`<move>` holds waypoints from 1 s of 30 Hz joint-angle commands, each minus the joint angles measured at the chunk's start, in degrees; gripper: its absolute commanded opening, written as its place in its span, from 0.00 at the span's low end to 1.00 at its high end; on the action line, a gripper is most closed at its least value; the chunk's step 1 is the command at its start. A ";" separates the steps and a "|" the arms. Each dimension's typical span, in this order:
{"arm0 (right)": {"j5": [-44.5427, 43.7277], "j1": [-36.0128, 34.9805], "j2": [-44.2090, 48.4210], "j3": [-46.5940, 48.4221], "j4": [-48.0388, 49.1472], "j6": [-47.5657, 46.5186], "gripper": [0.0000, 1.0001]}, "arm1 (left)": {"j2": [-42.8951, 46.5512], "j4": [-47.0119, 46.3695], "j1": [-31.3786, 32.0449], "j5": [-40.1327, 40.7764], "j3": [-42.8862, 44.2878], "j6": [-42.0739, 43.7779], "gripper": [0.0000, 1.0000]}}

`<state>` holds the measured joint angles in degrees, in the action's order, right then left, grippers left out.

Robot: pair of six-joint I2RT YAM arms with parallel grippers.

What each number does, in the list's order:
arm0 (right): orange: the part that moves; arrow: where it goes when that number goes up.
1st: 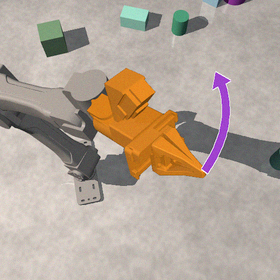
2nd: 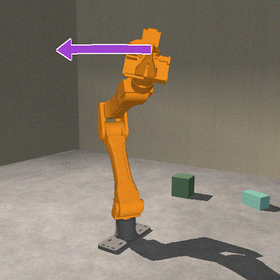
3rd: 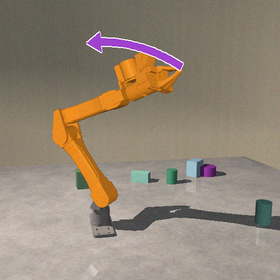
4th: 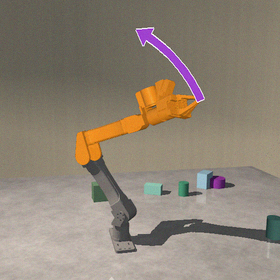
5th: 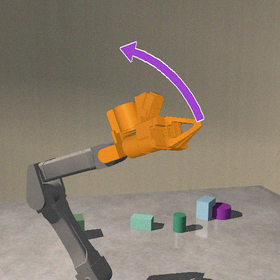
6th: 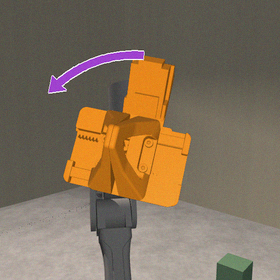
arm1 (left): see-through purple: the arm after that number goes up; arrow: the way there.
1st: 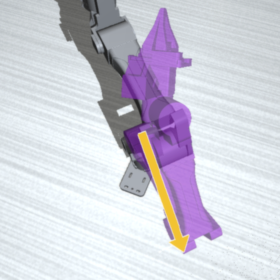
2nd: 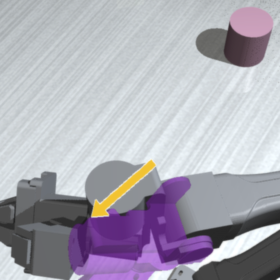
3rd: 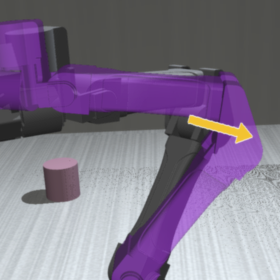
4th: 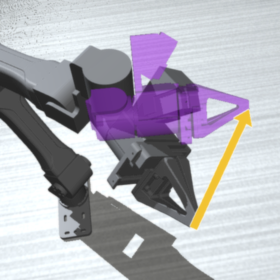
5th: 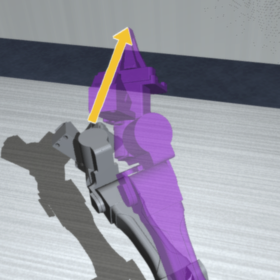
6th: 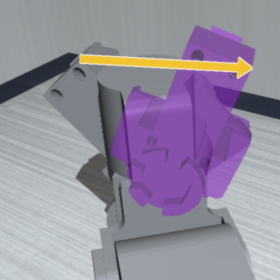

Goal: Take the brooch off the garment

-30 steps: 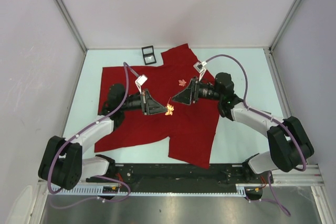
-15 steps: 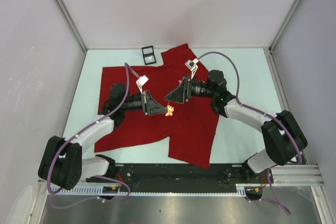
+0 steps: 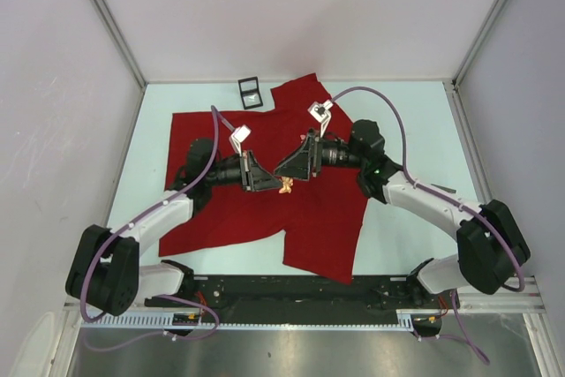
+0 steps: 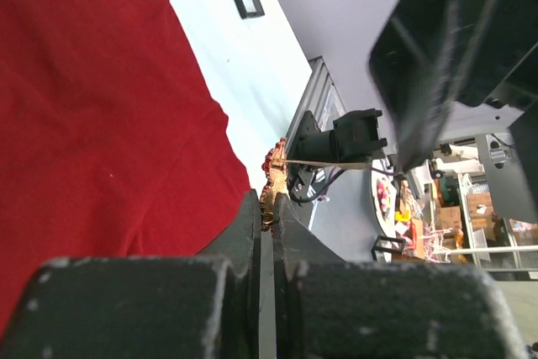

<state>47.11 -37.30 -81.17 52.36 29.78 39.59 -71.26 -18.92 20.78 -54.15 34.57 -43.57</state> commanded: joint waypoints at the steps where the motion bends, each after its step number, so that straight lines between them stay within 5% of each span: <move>1: 3.07 0.21 2.59 1.78 1.08 1.98 0.58 | 0.78 -2.53 -0.12 1.15 2.61 -1.08 0.00; 13: -11.26 6.62 6.46 1.61 -17.21 -3.91 0.62 | 3.68 -7.62 -0.12 2.83 2.61 1.30 0.00; 21: -6.60 5.92 2.07 1.26 -12.65 -2.33 0.35 | 5.17 -12.01 -0.12 2.73 0.77 -2.21 0.00; 30: -2.64 5.04 0.22 -1.21 -4.12 2.15 0.35 | 5.43 -14.66 -0.12 3.00 0.24 -4.77 0.00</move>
<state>41.50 -31.35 -80.44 52.07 19.33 39.31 -67.51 -29.58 20.75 -51.37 34.59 -46.76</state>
